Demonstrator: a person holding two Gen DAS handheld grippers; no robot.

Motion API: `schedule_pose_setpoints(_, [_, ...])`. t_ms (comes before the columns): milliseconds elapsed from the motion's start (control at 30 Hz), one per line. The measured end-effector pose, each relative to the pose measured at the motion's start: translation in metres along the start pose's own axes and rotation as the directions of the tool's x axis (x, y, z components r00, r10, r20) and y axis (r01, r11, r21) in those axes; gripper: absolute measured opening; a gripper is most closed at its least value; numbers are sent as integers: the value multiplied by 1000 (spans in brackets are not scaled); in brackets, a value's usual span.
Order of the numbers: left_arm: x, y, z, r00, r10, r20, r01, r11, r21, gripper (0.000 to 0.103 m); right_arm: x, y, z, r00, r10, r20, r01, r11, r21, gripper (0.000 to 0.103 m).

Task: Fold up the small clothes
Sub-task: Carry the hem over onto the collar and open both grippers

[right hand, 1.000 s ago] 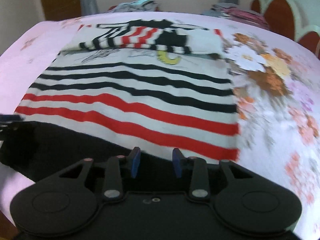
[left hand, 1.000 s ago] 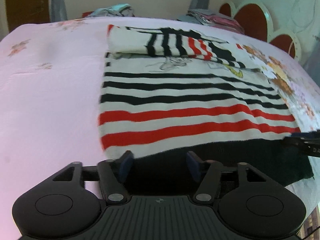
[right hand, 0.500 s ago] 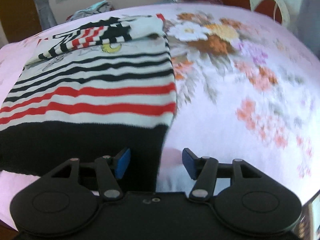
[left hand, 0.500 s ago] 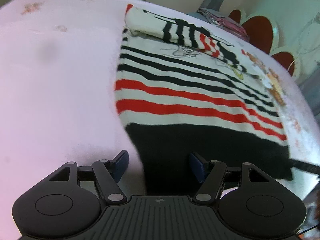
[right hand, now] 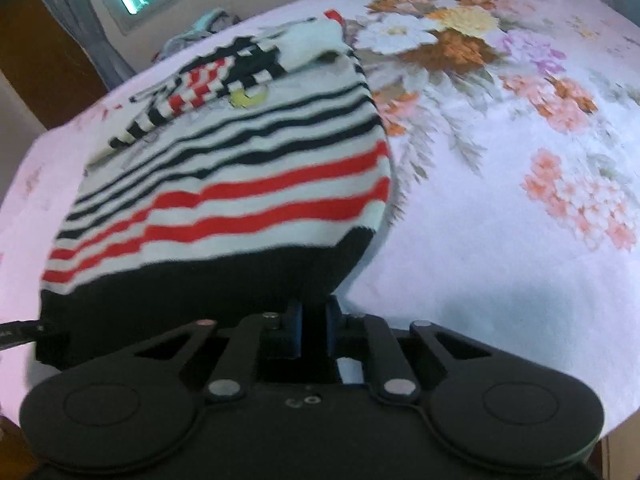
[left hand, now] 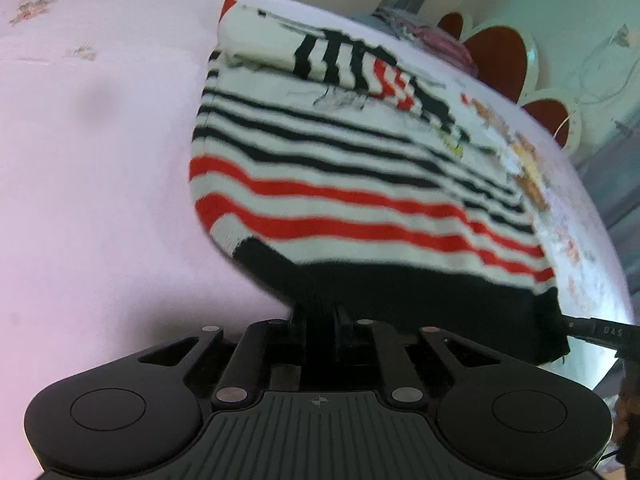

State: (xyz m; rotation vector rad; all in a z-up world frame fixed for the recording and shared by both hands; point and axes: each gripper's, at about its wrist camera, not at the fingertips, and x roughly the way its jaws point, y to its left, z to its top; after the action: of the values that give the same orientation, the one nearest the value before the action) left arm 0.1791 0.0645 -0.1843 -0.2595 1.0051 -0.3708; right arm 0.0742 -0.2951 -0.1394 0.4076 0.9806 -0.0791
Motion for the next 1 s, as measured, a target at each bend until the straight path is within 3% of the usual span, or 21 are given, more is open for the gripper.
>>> schedule_pose_setpoints(167, [-13, -6, 32, 996, -35, 79, 36, 999, -11, 11, -14, 9, 33, 994, 72, 80, -70, 997, -21, 10])
schedule_pose_setpoints(433, [-12, -15, 103, 968, -44, 247, 52, 998, -29, 11, -13, 22, 109, 977, 114, 180, -99, 991, -94, 10])
schedule_pose_setpoints(767, [32, -25, 186, 946, -13, 323, 29, 999, -46, 11, 36, 34, 196, 960, 141, 243, -113, 986, -126, 10])
schedule_pose_setpoints(1000, [78, -28, 248, 944, 37, 329, -15, 997, -69, 11, 85, 29, 258, 959, 144, 245, -125, 988, -95, 10])
